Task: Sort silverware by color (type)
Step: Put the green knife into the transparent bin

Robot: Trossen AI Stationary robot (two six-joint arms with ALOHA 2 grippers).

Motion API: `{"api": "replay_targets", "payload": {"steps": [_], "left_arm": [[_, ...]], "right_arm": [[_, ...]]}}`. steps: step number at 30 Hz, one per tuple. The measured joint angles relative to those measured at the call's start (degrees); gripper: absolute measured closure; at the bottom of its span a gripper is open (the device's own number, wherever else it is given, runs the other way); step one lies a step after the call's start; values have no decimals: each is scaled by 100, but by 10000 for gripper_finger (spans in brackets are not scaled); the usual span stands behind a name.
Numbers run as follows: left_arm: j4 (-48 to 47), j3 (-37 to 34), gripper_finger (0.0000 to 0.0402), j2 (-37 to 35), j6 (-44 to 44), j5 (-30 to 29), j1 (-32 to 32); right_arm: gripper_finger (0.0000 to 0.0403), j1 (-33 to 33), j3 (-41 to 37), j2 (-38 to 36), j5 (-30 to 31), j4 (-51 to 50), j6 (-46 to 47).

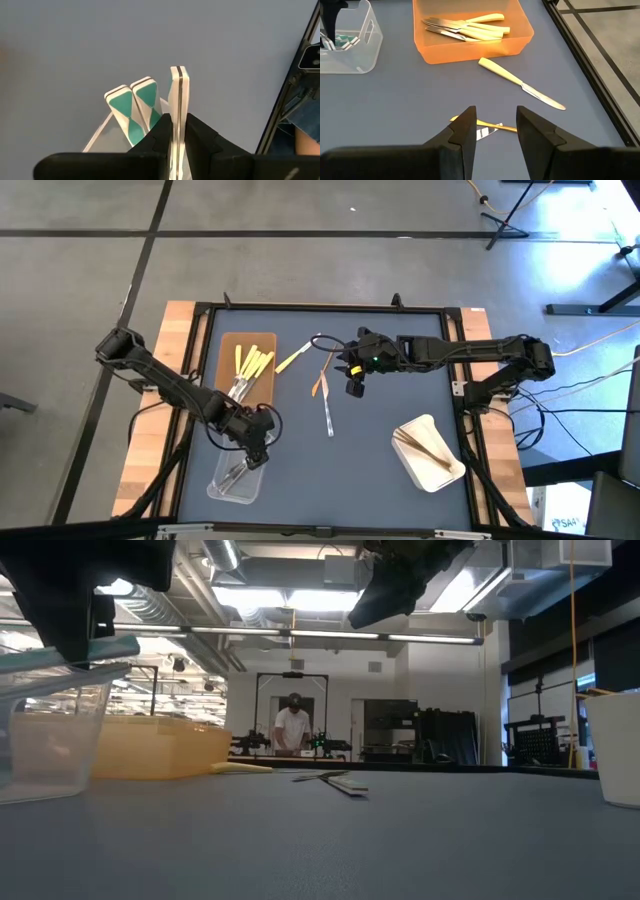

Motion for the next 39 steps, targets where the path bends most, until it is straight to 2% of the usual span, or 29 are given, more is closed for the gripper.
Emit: {"api": "replay_targets", "payload": {"steps": [5,15,23,39], "left_arm": [[7,0,366,11,9,5,9],[2,0,301,13,16,-12,9],[9,0,270,13,16,13,9],[14,-2,261,-9,-177,138,11]], "right_arm": [[276,0,0,-1,0,0,0],[276,0,0,-1,0,0,0],[276,0,0,0,0,0,0],[276,0,0,1,0,0,14]]}}
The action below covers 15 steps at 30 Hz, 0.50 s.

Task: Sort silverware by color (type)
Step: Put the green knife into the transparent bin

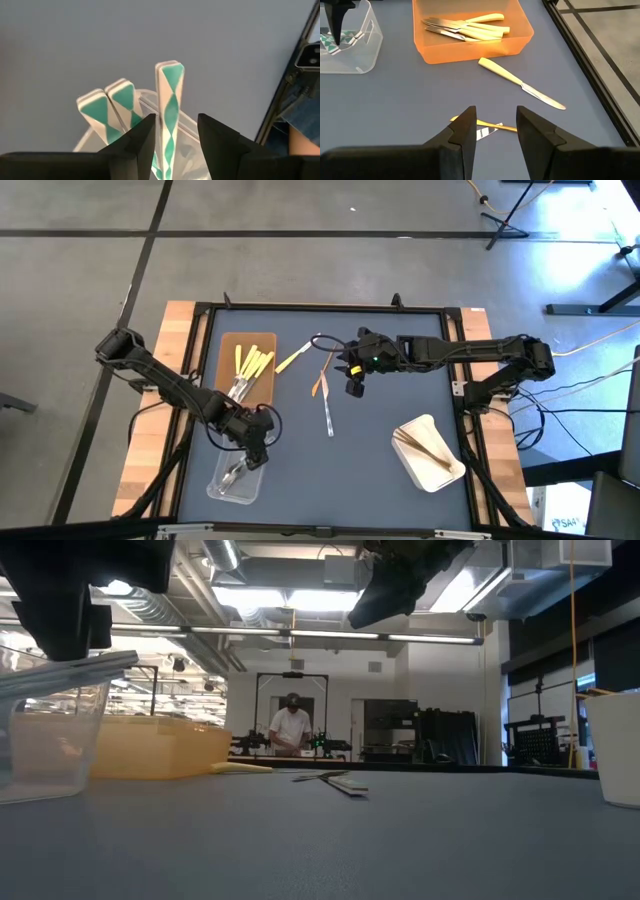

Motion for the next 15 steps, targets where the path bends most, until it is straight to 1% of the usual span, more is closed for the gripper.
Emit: {"api": "replay_targets", "payload": {"steps": [7,15], "left_arm": [[28,0,262,-44,-128,208,7],[25,0,264,-44,-128,218,7]], "right_arm": [[276,0,0,-1,-1,-1,425],[276,0,0,0,-1,-2,477]]}}
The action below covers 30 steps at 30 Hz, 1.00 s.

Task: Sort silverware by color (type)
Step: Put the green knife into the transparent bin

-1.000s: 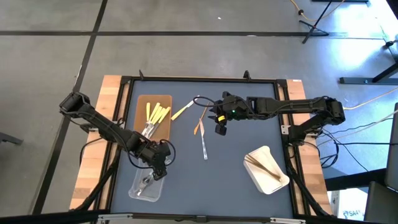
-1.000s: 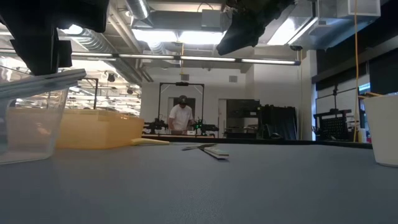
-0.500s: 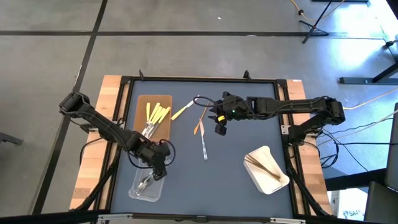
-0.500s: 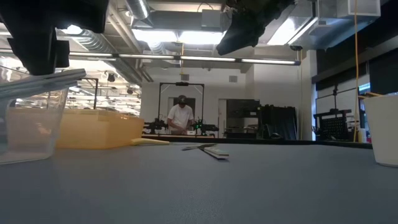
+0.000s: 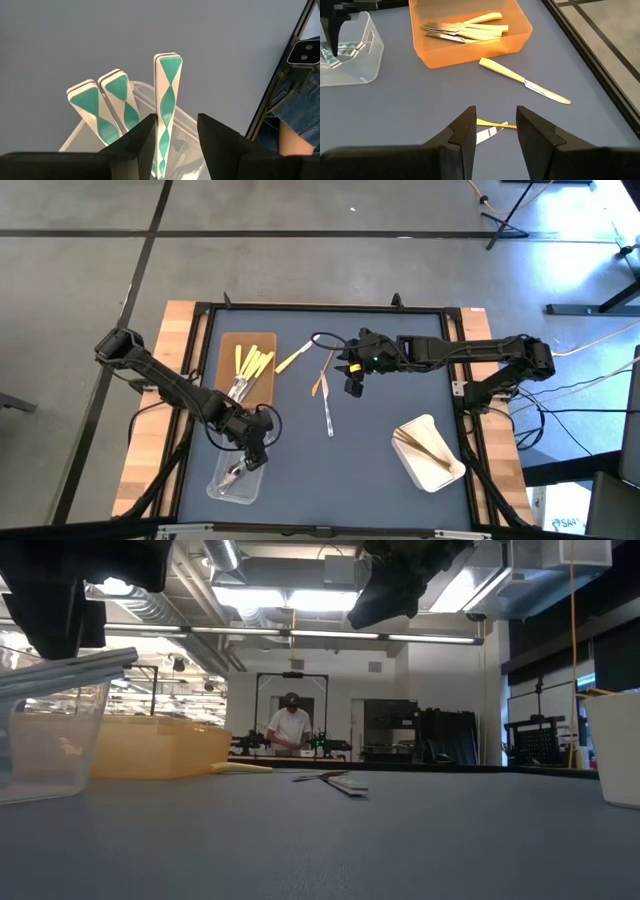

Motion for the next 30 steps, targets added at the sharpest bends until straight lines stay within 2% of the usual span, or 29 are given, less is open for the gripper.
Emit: {"api": "replay_targets", "payload": {"steps": [9,15,20,23,27,30], "left_arm": [[0,0,264,0,-26,347,0],[-23,12,264,-67,-22,566,0],[-34,33,264,-390,20,581,-7],[-21,33,264,-654,24,411,-8],[-6,35,264,-1025,234,-47,-7],[-11,35,264,-1240,452,-460,-7]], "right_arm": [[276,0,0,0,1,2,2],[276,0,0,0,3,2,454],[276,4,0,0,-1,20,926],[276,15,0,0,-131,-6,1320],[276,50,0,0,-489,4,1680],[276,169,0,55,-543,41,1957]]}}
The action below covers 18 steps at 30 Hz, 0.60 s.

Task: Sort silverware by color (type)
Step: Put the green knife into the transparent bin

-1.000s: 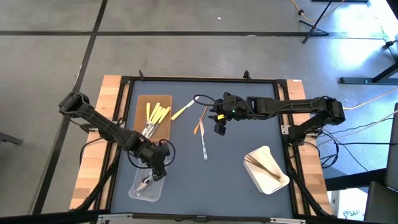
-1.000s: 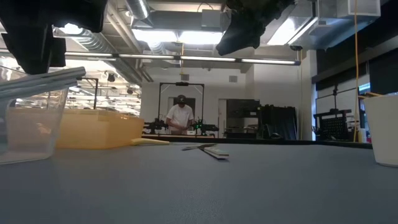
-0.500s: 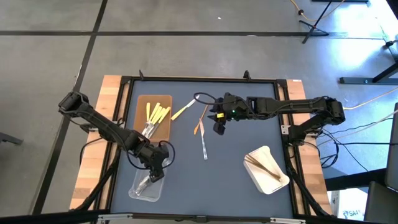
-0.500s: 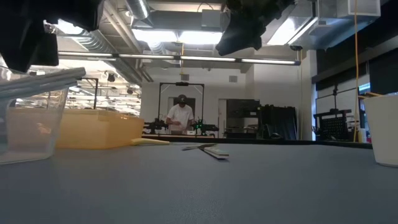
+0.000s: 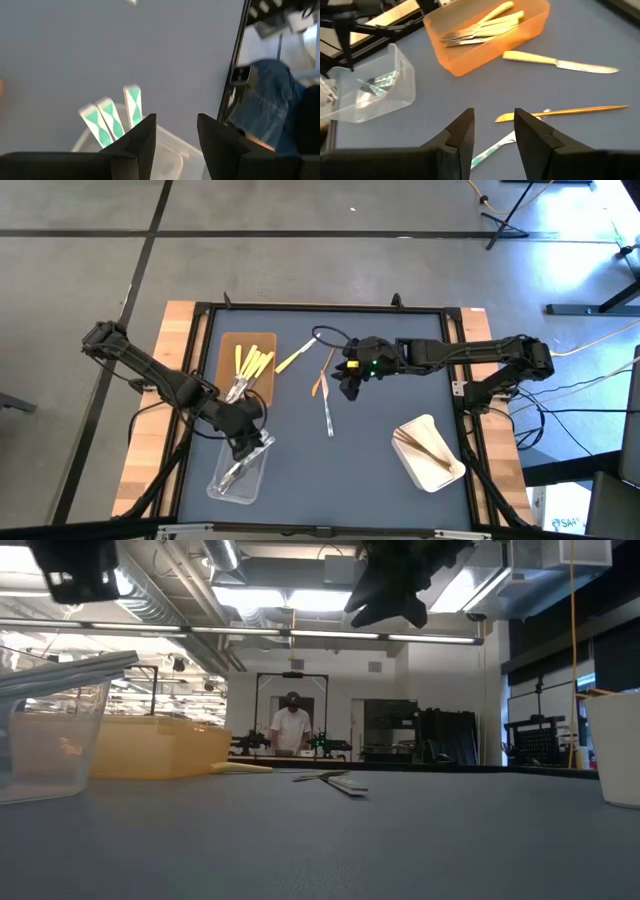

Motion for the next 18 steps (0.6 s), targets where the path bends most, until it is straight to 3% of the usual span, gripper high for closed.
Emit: {"api": "replay_targets", "payload": {"steps": [5,18], "left_arm": [[11,0,264,-198,324,-517,7],[33,0,264,-214,623,-849,5]], "right_arm": [[276,355,2,183,-15,27,447],[276,1116,-2,1170,176,5,1631]]}}
